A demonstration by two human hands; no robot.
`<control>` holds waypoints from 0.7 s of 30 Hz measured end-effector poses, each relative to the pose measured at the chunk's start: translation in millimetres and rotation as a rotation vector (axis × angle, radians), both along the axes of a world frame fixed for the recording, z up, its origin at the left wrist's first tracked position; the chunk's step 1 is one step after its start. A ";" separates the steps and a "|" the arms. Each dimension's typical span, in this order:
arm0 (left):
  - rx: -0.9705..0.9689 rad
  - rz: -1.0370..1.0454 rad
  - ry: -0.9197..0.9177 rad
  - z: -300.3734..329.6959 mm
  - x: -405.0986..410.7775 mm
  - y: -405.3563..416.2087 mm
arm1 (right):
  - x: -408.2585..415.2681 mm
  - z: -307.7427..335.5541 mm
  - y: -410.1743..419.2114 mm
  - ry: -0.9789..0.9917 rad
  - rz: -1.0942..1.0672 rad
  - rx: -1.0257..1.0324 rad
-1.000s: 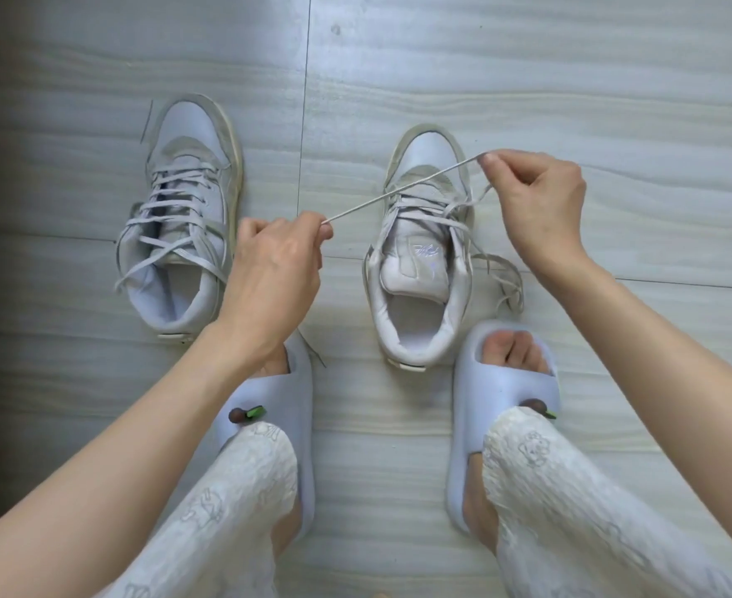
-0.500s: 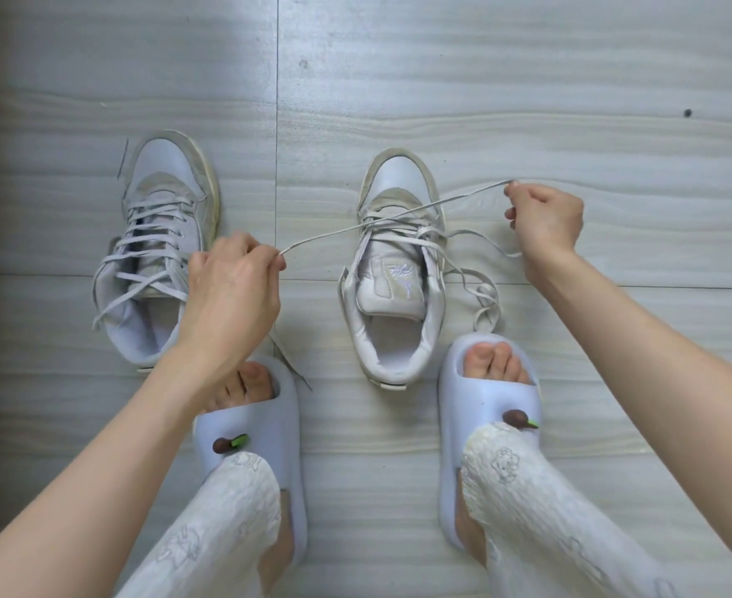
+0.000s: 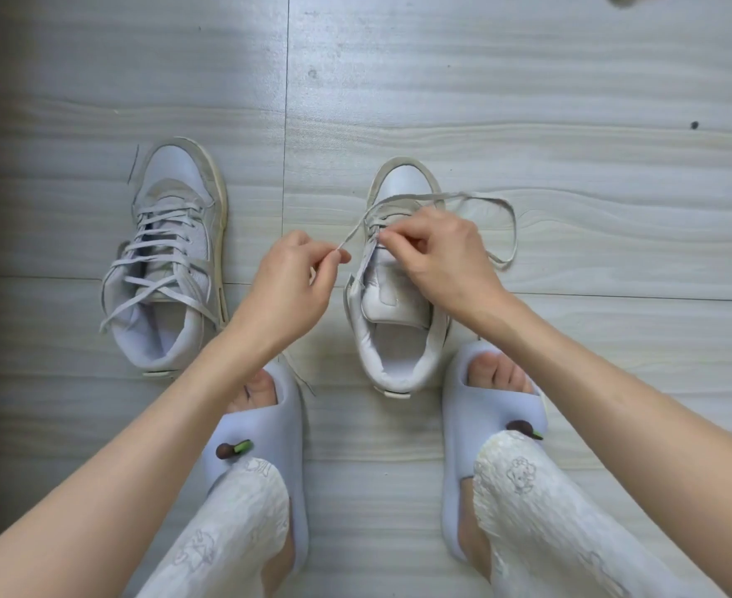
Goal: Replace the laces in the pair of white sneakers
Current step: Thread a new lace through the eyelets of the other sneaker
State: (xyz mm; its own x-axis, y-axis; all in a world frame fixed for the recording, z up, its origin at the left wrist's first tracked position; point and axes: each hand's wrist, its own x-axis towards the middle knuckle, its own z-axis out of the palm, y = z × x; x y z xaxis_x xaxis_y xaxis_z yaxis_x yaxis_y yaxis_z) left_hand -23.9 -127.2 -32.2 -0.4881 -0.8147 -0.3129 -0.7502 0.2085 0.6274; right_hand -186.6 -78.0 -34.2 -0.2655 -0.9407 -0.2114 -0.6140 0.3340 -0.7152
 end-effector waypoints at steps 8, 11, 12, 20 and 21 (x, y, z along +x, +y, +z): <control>-0.207 -0.190 -0.049 7.7 1.7 3.1 | 5.5 9.9 -16.8 -0.576 -0.307 0.244; -0.105 -0.109 -0.028 9.7 -2.6 3.1 | 6.9 13.0 -16.4 -0.593 -0.317 0.214; -0.072 -0.088 -0.035 10.5 -4.1 2.9 | 8.1 14.9 -16.2 -0.580 -0.310 0.211; -0.140 0.019 0.022 8.8 -6.6 3.2 | 22.9 23.6 -19.1 -0.519 -0.334 0.193; -0.143 0.047 0.050 9.5 -7.0 3.2 | 24.1 24.9 -19.3 -0.522 -0.338 0.184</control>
State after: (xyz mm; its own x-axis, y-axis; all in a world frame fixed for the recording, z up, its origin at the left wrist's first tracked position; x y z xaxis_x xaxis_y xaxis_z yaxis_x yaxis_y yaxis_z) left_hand -30.9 -124.0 -22.6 -0.4604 -0.8716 -0.1682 -0.7296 0.2637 0.6310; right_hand -162.5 -97.3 -9.3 -0.3591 -0.7594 -0.5426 -0.0411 0.5937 -0.8036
